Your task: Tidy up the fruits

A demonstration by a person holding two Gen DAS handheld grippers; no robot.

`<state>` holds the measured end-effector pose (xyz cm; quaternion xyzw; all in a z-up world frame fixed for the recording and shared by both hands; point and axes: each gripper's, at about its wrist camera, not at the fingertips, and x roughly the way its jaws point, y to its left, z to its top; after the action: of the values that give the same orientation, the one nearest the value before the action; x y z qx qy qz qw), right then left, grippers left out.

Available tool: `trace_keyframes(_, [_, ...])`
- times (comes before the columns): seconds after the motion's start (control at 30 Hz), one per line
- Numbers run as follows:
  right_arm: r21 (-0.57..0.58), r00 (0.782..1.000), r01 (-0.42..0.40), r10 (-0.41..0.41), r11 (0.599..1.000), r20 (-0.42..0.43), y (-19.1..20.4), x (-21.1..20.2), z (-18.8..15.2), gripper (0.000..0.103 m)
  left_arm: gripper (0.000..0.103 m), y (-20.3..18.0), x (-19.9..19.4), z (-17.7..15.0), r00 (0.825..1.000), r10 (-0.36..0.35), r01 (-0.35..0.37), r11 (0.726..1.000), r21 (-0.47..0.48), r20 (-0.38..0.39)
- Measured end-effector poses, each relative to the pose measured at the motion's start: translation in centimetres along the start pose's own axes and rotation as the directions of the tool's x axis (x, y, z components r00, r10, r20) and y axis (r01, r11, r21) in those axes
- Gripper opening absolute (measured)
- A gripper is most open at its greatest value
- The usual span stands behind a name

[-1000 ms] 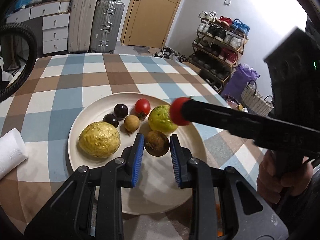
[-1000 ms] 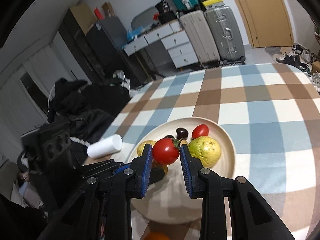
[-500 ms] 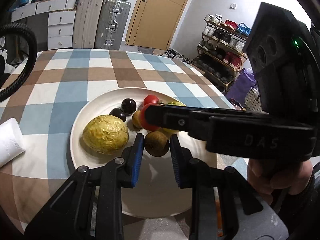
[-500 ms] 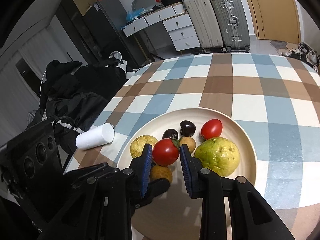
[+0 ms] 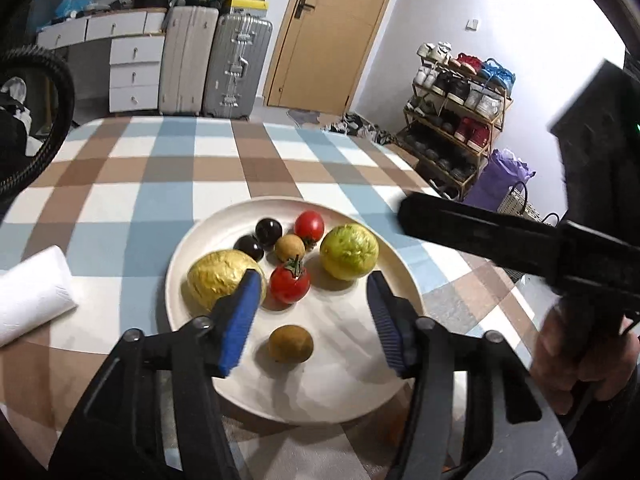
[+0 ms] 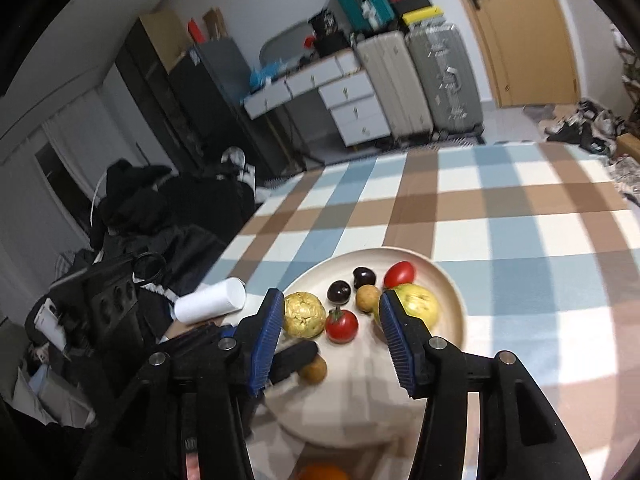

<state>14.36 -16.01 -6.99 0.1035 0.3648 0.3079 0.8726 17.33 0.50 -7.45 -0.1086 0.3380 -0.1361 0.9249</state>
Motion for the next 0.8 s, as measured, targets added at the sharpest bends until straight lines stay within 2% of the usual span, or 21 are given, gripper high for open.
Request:
trace_keyframes(0.2, [0.024, 0.995, 0.021, -0.023, 0.999, 0.095, 0.4, -5.7, -2.6, 0.054, 0.065, -1.5, -3.7, 0.6, 0.998, 0.018, -0.018, 1.0, 0.012, 0.053])
trace_keyframes(0.27, [0.034, 0.992, 0.028, -0.032, 0.999, 0.119, 0.5, -7.1, -3.6, 0.062, 0.074, -2.3, -5.2, 0.6, 0.997, 0.028, -0.031, 0.999, 0.032, 0.075])
trace_keyframes(0.33, [0.042, 0.988, 0.034, -0.04, 0.999, 0.152, 0.7, -8.6, -4.7, 0.066, 0.081, -3.3, -6.7, 0.3, 0.994, 0.043, -0.048, 0.997, 0.056, 0.096])
trace_keyframes(0.43, [0.054, 0.984, 0.048, -0.057, 0.997, 0.171, 0.9, -10.4, -6.0, 0.072, 0.083, -4.4, -8.2, -0.2, 0.993, 0.065, -0.073, 0.994, 0.081, 0.104])
trace_keyframes(0.53, [0.06, 0.977, 0.062, -0.073, 0.996, 0.2, 1.2, -12.0, -7.1, 0.086, 0.084, -5.3, -9.7, -0.9, 0.993, 0.078, -0.086, 0.993, 0.085, 0.091])
trace_keyframes(0.6, [0.066, 0.971, 0.059, -0.072, 0.996, 0.227, 1.5, -13.1, -7.9, 0.089, 0.088, -5.7, -10.6, -1.4, 0.993, 0.079, -0.085, 0.993, 0.079, 0.084])
trace_keyframes(0.67, [0.069, 0.967, 0.064, -0.079, 0.996, 0.244, 1.9, -13.9, -8.5, 0.098, 0.101, -6.0, -11.5, -2.0, 0.992, 0.098, -0.104, 0.992, 0.075, 0.075])
trace_keyframes(0.8, [0.066, 0.964, 0.083, -0.096, 0.994, 0.247, 2.8, -14.6, -9.9, 0.101, 0.102, -6.6, -13.2, -3.4, 0.991, 0.11, -0.116, 0.99, 0.077, 0.073])
